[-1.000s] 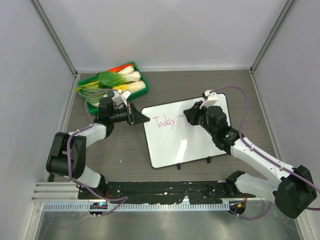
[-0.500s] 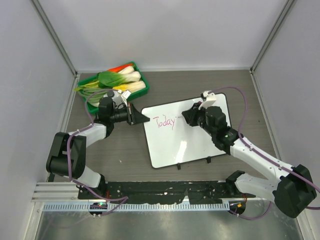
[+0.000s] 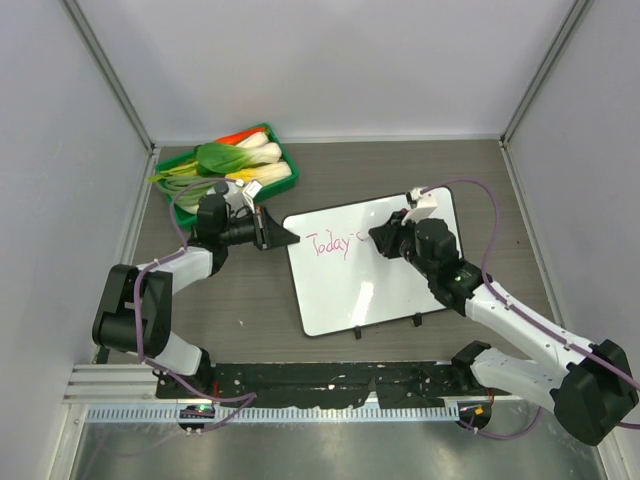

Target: Write a sentence on the whiteboard

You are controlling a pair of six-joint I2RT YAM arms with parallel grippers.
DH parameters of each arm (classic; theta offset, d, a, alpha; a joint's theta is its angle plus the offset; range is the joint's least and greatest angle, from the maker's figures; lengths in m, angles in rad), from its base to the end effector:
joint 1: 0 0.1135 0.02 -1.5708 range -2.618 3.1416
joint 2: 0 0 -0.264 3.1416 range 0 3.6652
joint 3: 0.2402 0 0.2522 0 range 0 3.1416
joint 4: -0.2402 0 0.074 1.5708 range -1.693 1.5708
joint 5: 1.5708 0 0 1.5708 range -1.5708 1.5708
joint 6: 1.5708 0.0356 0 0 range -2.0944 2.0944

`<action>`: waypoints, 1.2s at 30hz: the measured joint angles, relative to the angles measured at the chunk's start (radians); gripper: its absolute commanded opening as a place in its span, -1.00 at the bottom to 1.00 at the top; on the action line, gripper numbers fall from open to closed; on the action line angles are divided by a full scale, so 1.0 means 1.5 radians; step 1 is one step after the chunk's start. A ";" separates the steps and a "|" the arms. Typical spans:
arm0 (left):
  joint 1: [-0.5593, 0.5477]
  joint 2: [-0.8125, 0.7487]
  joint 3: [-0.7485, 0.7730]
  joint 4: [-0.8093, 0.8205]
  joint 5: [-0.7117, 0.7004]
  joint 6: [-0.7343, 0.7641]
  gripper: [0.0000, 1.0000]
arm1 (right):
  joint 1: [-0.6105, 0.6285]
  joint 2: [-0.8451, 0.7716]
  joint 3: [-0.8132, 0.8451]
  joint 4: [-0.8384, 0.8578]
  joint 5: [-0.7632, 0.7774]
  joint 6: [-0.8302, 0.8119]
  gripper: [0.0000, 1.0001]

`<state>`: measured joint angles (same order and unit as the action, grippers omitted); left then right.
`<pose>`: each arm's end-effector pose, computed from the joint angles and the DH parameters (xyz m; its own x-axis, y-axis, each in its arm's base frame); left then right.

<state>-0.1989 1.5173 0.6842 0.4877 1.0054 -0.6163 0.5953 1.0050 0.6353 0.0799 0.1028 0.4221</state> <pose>0.2907 -0.0893 0.2047 -0.7822 -0.1582 -0.6026 0.5301 0.3391 -0.7772 0.1953 0.1279 0.2725 -0.4110 0.2138 -0.8862 -0.3376 0.8673 0.3658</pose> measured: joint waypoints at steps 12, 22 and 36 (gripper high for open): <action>0.000 0.000 0.000 -0.001 0.000 0.000 -1.00 | 0.000 0.005 -0.009 0.015 -0.035 0.010 -0.97; 0.000 0.000 0.001 -0.004 0.000 0.001 -1.00 | 0.000 0.002 -0.010 0.031 -0.043 0.033 -0.97; -0.002 -0.004 0.001 -0.007 -0.001 0.001 -1.00 | -0.084 -0.093 -0.010 0.026 -0.104 0.038 -0.97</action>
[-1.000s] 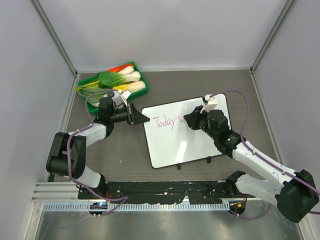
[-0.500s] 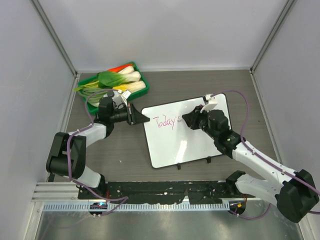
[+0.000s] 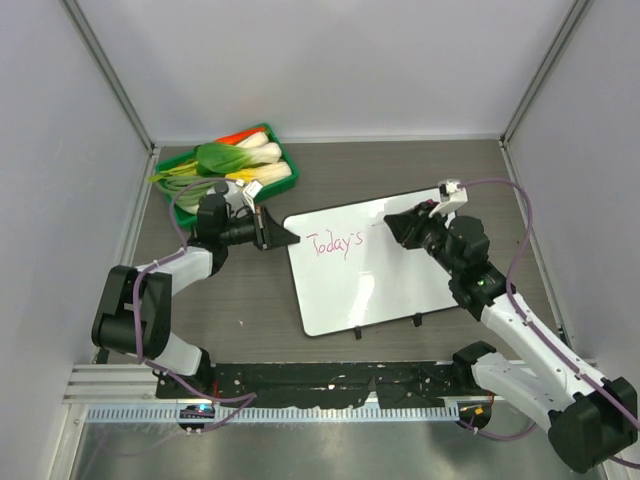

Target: Write a sentence on the whiteboard

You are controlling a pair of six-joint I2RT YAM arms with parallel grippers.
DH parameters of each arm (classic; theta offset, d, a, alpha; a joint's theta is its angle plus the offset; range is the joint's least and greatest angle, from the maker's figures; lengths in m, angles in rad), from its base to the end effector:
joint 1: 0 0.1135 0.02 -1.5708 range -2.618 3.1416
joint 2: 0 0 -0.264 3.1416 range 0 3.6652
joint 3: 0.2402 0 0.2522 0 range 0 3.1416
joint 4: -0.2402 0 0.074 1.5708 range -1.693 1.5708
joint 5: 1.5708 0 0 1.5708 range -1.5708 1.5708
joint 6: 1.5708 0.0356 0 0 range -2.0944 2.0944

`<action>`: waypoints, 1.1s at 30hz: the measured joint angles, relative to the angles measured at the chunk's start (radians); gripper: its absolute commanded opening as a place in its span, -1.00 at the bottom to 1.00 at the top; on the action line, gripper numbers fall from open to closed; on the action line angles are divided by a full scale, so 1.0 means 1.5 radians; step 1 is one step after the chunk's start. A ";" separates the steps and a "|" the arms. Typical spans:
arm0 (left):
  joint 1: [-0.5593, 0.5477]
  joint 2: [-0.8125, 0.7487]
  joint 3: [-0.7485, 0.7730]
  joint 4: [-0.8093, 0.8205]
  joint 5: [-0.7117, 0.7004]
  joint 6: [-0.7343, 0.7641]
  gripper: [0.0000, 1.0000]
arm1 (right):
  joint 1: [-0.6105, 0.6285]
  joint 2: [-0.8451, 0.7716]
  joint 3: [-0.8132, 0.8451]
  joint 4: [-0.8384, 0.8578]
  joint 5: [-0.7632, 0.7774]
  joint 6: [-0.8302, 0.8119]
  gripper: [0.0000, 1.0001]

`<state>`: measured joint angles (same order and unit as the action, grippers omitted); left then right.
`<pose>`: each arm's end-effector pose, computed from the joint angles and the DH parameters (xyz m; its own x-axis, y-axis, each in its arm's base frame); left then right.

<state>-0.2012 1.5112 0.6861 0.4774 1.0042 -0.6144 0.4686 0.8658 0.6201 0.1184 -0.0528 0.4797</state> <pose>0.2900 -0.0898 0.2061 -0.7827 -0.1562 -0.6025 0.5303 0.3395 -0.7769 0.1863 0.0964 0.2993 -0.3302 0.3494 -0.8769 -0.3893 0.7959 0.4637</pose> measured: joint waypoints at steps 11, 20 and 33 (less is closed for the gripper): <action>-0.006 -0.018 0.000 -0.017 -0.010 0.014 -1.00 | -0.114 -0.012 -0.008 -0.007 -0.106 0.018 -0.97; -0.006 -0.018 0.000 -0.019 -0.011 0.014 -1.00 | -0.114 -0.045 -0.014 -0.030 -0.099 0.010 -0.98; -0.007 -0.019 0.000 -0.021 -0.011 0.014 -1.00 | -0.114 -0.058 -0.014 -0.032 -0.091 -0.007 -0.97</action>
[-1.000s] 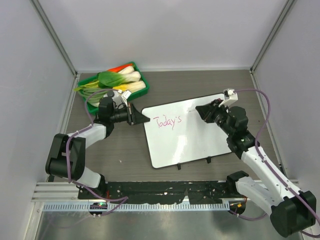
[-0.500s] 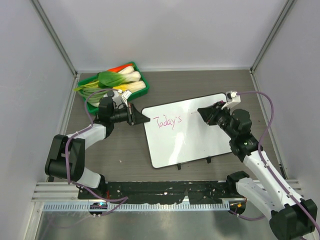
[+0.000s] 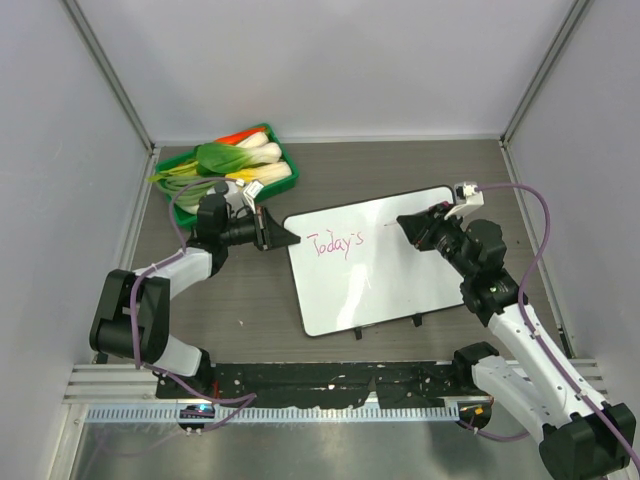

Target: Write a sentence on the whiteboard

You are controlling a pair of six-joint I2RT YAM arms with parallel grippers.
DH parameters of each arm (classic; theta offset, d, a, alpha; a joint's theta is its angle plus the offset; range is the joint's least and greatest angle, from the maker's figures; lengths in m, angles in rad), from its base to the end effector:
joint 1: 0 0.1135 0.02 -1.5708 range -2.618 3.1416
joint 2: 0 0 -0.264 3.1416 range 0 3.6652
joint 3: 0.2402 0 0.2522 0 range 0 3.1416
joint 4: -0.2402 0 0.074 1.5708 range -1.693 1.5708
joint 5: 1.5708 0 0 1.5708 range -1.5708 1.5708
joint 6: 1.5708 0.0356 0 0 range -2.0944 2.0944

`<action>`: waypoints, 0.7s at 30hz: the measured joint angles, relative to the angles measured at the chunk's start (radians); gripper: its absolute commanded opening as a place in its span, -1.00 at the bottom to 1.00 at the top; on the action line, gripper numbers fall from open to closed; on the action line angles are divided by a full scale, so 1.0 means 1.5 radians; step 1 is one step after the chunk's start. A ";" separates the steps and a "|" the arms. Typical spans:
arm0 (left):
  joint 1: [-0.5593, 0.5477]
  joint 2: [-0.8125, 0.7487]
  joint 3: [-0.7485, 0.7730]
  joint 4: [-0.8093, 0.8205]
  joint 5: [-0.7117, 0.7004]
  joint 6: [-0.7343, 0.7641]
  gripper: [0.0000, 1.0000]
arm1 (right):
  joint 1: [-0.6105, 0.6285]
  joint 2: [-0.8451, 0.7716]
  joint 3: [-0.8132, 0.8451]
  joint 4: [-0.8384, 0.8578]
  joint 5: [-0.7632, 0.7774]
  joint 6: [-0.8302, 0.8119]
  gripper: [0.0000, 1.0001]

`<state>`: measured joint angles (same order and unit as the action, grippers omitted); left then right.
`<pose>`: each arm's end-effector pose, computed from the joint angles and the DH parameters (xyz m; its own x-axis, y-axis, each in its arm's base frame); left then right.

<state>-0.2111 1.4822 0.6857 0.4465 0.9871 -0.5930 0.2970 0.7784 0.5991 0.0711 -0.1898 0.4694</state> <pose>0.2859 -0.0916 0.2112 -0.7709 -0.1498 -0.6191 0.5440 0.3508 -0.7622 0.1817 0.0626 0.3024 -0.3032 0.3718 -0.8774 -0.3695 0.8028 0.4679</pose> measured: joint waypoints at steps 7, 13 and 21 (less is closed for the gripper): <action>-0.001 -0.001 0.000 -0.001 0.000 0.000 -1.00 | 0.000 0.000 0.000 -0.001 -0.004 -0.008 -0.98; -0.001 -0.001 0.000 -0.001 -0.001 0.000 -1.00 | 0.003 0.007 0.000 -0.006 0.003 -0.011 -0.97; -0.001 -0.001 0.000 -0.001 -0.001 0.000 -1.00 | 0.148 0.042 0.022 -0.042 0.141 -0.046 -0.97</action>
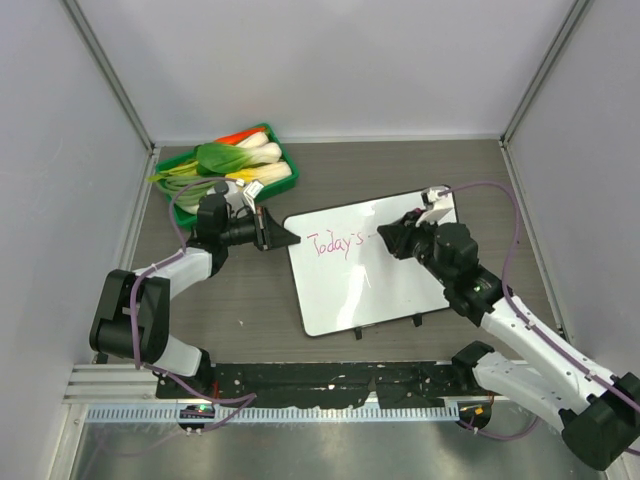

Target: Write a sentence on the whiteboard

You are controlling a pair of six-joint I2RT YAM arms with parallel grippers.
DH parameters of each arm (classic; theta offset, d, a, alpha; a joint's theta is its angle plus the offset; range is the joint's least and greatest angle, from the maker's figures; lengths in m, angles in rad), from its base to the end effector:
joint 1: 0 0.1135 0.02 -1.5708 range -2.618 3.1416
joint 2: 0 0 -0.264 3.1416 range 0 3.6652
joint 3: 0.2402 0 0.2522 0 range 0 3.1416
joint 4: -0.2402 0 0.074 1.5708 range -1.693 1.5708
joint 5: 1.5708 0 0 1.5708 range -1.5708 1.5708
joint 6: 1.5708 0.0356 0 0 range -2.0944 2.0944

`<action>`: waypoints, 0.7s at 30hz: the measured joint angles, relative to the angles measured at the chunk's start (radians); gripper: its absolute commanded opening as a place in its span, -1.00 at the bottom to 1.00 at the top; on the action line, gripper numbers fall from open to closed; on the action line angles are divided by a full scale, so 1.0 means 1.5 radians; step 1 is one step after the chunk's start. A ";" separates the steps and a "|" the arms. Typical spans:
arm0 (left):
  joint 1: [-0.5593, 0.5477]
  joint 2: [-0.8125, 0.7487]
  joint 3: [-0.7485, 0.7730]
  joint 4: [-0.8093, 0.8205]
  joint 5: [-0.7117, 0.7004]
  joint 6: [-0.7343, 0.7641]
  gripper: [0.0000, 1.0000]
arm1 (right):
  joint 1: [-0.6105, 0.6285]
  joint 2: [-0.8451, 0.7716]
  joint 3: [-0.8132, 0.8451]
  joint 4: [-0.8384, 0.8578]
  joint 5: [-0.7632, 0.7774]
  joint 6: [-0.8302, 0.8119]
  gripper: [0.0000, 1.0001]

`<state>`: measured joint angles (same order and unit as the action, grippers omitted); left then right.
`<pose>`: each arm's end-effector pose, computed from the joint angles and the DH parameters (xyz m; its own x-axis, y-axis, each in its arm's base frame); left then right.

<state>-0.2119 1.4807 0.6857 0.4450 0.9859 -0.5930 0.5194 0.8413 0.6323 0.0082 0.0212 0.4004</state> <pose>0.2857 -0.0918 0.2115 -0.7708 -0.1498 -0.6192 0.5439 0.3513 -0.7621 0.1770 0.1004 0.2963 -0.3459 0.2512 -0.9040 -0.3729 0.8474 0.3781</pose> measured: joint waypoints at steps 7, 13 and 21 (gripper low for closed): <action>0.000 0.000 0.000 -0.001 -0.001 0.000 -1.00 | 0.063 0.034 0.036 0.001 0.107 -0.032 -0.97; 0.000 0.000 0.000 -0.002 -0.002 0.001 -1.00 | 0.063 0.070 0.071 0.004 0.157 -0.049 -0.98; 0.000 0.000 0.000 -0.006 -0.002 0.003 -1.00 | 0.063 0.114 0.082 0.014 0.175 -0.054 -0.98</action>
<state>-0.2123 1.4807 0.6857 0.4362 0.9833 -0.5892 0.6140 1.0126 0.7559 0.0299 0.2840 0.3191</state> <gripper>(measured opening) 0.198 0.199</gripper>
